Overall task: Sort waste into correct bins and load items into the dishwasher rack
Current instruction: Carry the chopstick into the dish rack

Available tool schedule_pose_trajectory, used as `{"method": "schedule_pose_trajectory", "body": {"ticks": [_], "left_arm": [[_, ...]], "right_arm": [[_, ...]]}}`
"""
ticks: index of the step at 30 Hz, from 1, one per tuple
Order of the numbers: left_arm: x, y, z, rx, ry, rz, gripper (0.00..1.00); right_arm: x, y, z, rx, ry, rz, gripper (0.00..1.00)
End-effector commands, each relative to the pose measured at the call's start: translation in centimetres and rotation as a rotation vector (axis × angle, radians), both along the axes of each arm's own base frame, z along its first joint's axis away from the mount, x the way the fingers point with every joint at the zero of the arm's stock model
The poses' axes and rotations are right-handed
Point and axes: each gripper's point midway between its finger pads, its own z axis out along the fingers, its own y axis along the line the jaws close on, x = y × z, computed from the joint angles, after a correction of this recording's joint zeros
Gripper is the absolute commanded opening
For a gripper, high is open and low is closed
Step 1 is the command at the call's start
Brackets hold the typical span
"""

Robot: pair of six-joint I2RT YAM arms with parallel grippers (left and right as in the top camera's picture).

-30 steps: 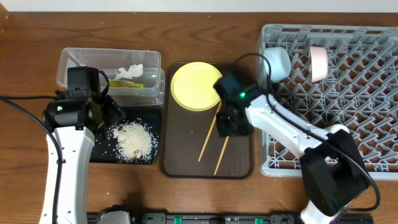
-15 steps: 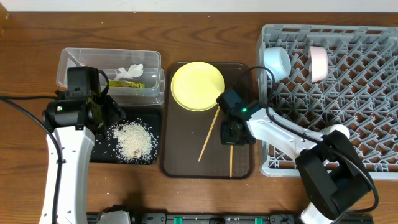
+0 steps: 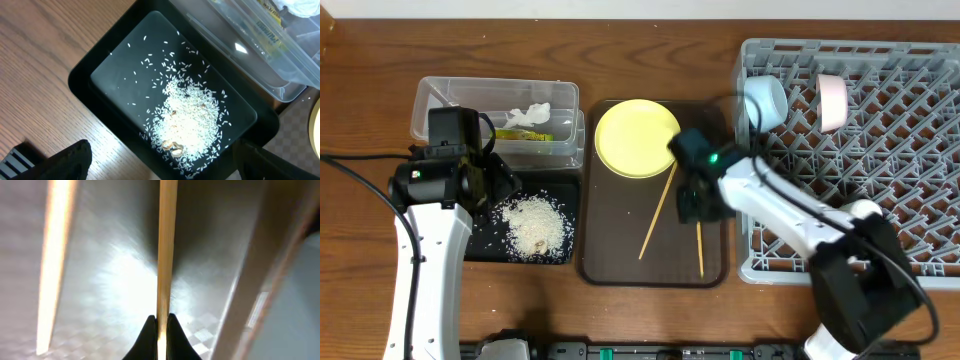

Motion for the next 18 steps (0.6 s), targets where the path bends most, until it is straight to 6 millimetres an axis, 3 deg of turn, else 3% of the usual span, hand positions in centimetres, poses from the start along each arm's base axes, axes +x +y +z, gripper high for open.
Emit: {"method": "schedule_pose_trajectory", "body": {"ticks": [1, 5, 8, 13, 18], "left_arm": [[0.1, 0.1, 0.2, 0.002, -0.003, 0.008, 0.93], [0.1, 0.1, 0.2, 0.002, -0.003, 0.008, 0.93], [0.1, 0.1, 0.2, 0.002, -0.003, 0.008, 0.93], [0.1, 0.1, 0.2, 0.002, -0.004, 0.008, 0.93], [0.1, 0.1, 0.2, 0.002, -0.003, 0.008, 0.93]], "right_arm": [[3.6, -0.4, 6.8, 0.055, -0.170, 0.088, 0.01], [5.0, -3.5, 10.4, 0.054, -0.223, 0.076, 0.01], [5.2, -7.2, 11.1, 0.028, -0.211, 0.029, 0.01], [4.6, -12.5, 9.7, -0.025, -0.119, 0.022, 0.01], [3.8, -15.2, 7.3, -0.070, -0.061, -0.024, 0.01]]}}
